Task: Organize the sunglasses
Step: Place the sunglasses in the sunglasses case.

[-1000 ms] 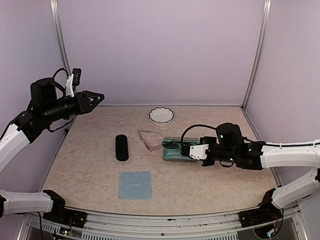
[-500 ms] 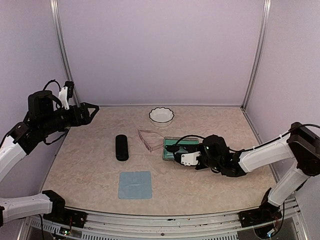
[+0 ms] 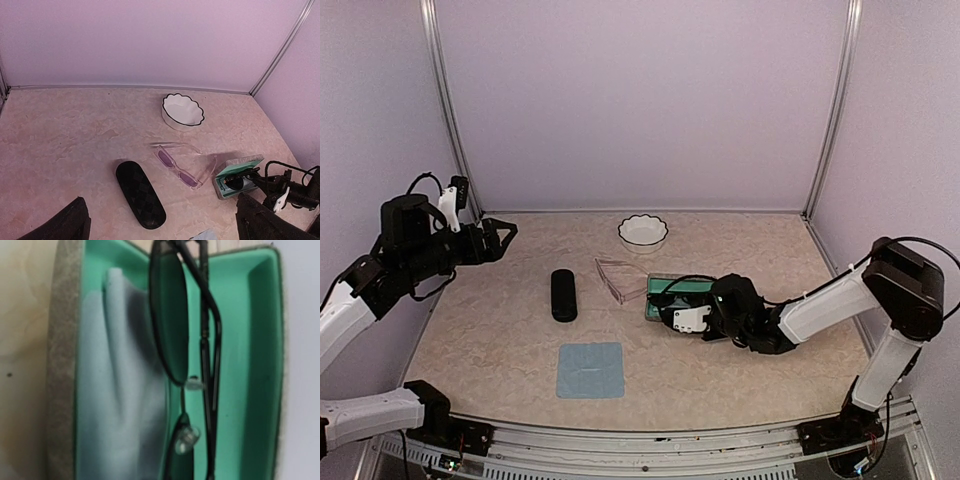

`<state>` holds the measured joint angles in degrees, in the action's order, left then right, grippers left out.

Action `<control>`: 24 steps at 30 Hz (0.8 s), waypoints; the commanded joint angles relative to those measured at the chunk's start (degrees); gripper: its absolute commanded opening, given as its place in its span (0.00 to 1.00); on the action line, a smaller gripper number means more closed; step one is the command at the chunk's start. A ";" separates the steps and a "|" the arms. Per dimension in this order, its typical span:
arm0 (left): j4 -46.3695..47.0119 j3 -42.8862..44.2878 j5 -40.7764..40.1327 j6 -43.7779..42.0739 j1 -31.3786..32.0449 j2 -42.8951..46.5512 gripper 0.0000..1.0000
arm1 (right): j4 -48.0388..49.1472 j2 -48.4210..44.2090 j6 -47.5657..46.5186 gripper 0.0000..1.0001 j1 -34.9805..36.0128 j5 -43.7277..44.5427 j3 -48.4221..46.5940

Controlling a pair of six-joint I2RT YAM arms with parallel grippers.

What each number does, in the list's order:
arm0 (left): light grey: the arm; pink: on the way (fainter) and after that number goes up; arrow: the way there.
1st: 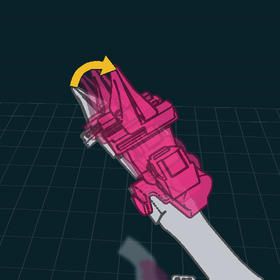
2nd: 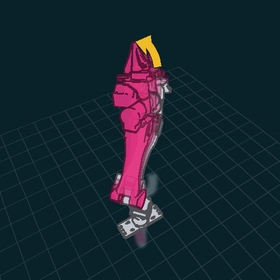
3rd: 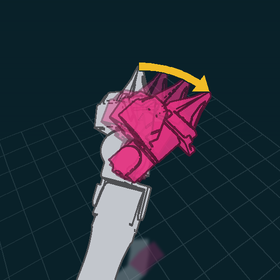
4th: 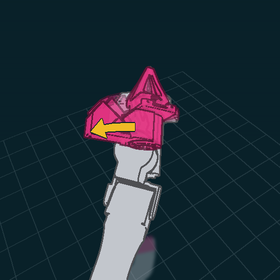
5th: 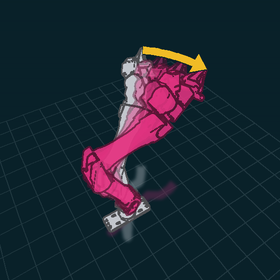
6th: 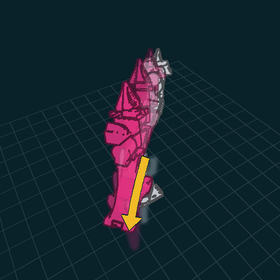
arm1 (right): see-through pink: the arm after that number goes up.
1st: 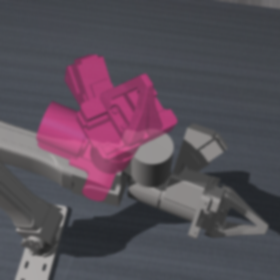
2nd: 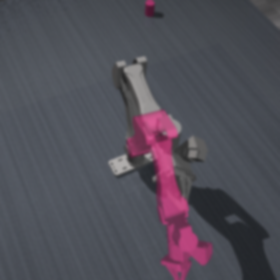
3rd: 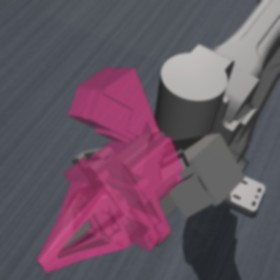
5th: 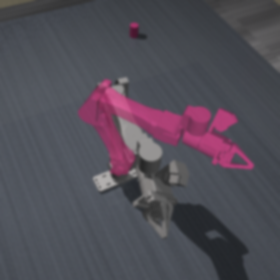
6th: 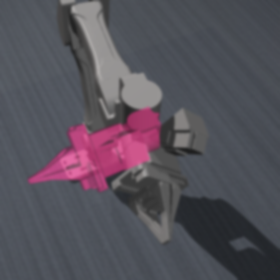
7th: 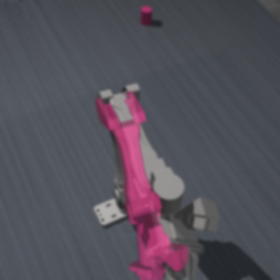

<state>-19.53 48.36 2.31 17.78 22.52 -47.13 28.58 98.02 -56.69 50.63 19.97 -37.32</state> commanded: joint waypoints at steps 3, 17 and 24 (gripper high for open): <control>2.12 -0.46 0.13 0.25 -0.46 0.46 0.99 | 1.07 2.44 2.45 0.00 0.52 2.18 -1.83; 2.45 -0.53 -0.20 0.10 -0.46 0.20 0.99 | -2.21 4.11 4.66 0.03 1.13 2.28 -3.17; 2.43 -0.92 -0.18 0.18 -0.46 0.70 0.99 | -2.99 2.15 4.29 0.13 2.08 2.31 -2.73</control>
<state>-18.48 48.14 2.31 17.87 22.52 -47.13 26.50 101.36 -52.95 51.75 22.17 -39.51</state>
